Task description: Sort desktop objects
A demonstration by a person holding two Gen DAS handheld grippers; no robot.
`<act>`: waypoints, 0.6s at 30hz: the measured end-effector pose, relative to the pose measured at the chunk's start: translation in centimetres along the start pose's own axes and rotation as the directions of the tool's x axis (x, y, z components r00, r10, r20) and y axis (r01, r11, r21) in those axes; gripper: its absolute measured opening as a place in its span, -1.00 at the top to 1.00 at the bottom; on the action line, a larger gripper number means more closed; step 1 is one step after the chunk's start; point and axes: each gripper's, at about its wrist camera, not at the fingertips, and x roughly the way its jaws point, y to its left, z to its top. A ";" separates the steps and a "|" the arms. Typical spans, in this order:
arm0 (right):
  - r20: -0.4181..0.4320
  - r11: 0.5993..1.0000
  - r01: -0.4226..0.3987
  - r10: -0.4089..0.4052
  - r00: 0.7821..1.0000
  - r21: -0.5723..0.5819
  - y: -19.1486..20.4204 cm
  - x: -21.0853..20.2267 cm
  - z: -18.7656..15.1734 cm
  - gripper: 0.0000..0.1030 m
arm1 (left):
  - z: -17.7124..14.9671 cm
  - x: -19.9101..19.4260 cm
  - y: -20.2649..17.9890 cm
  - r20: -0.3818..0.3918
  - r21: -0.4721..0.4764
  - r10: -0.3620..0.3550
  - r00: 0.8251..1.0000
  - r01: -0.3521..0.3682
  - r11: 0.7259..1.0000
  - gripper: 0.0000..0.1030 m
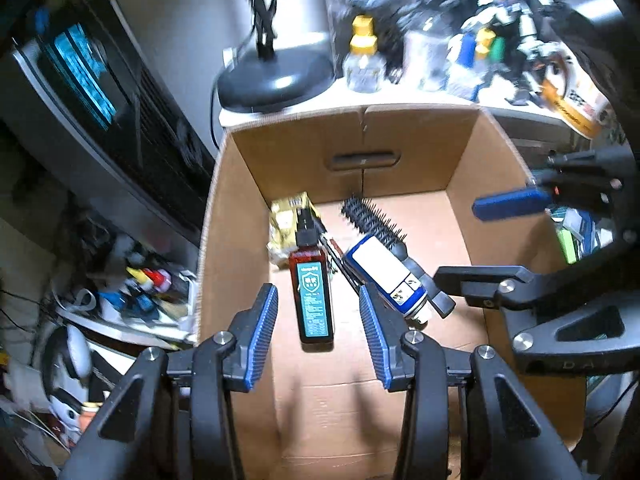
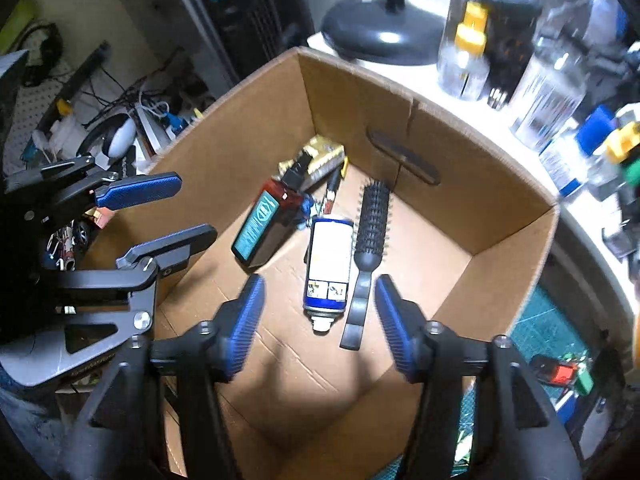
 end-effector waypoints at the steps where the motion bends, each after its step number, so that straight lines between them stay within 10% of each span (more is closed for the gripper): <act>1: 0.021 1.000 0.019 -0.019 1.000 -0.015 0.5 -0.5 -0.3 -0.15 | -0.4 -0.2 0.5 0.029 0.007 0.018 0.999 -0.018 1.000 0.17; 18: 0.267 0.993 0.020 0.013 0.964 -0.118 5.8 -9.4 -7.4 -0.40 | -6.6 -9.0 0.6 0.371 -0.021 0.174 0.912 -0.179 0.984 -0.52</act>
